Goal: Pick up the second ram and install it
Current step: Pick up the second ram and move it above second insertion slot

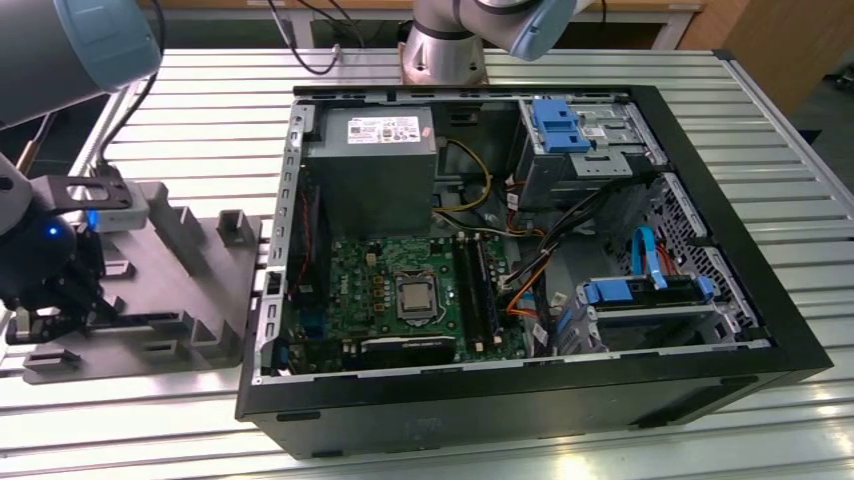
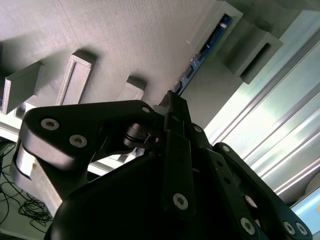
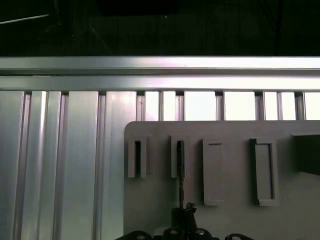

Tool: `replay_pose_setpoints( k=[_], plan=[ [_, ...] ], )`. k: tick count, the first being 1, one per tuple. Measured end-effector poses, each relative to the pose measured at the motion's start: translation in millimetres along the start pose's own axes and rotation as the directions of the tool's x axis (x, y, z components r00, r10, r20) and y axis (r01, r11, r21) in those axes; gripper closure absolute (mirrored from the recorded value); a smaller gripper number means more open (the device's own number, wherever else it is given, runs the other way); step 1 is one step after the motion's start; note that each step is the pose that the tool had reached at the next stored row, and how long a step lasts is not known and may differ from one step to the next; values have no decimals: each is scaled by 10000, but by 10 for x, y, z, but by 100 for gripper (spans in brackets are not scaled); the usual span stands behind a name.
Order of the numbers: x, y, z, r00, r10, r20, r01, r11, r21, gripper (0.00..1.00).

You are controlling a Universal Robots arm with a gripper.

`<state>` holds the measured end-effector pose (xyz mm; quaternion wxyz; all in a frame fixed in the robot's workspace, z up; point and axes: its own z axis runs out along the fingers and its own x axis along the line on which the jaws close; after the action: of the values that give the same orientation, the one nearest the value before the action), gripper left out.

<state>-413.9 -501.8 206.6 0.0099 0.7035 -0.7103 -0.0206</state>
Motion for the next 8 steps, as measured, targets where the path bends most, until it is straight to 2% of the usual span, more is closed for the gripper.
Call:
replay_pose_setpoints(
  k=[8],
  plan=[
    [-1,2,-50,10000,0,0,0,10000,0,89]
  ],
)
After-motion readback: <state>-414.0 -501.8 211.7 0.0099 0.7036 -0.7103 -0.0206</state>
